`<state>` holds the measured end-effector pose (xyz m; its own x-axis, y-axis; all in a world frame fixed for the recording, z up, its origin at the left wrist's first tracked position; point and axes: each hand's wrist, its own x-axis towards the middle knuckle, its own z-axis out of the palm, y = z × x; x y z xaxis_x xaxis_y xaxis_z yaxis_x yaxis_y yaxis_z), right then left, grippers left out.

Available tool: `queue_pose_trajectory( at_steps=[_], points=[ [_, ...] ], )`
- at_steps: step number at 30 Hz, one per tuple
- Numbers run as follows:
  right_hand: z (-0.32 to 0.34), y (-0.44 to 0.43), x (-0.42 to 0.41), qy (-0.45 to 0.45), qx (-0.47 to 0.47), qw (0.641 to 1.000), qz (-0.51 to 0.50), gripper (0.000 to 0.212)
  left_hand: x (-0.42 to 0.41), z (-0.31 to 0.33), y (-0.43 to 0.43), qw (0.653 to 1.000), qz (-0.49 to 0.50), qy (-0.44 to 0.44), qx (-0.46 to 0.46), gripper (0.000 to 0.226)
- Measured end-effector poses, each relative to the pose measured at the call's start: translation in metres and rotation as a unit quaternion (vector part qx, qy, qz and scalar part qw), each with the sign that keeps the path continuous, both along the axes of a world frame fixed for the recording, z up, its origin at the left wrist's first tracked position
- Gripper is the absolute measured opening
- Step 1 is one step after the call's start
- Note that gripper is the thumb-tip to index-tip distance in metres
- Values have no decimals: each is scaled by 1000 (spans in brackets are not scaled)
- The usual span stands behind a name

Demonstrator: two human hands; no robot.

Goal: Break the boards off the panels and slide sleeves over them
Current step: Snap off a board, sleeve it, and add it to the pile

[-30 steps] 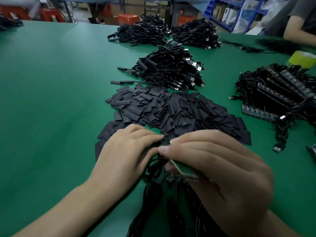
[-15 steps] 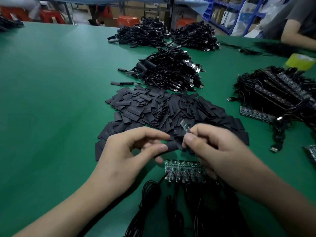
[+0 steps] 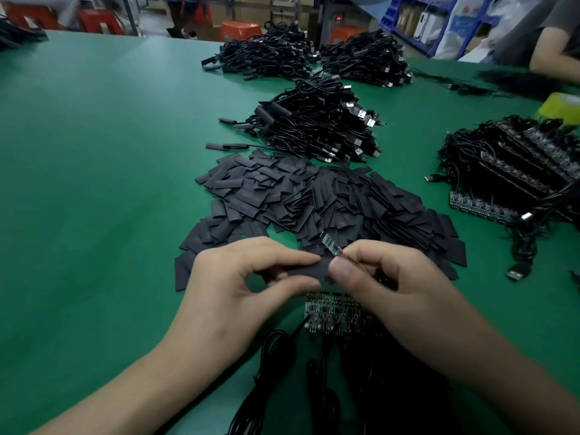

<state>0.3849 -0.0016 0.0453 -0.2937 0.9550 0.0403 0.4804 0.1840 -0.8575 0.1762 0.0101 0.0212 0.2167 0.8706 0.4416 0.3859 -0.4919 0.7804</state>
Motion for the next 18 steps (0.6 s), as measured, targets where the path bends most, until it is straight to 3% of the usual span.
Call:
queue_pose_trajectory(
  at_steps=[18],
  points=[
    [5,1,20,-115,-8,991,67,34,-4,-2,1,999,-3,-4,-44,17]
  ],
)
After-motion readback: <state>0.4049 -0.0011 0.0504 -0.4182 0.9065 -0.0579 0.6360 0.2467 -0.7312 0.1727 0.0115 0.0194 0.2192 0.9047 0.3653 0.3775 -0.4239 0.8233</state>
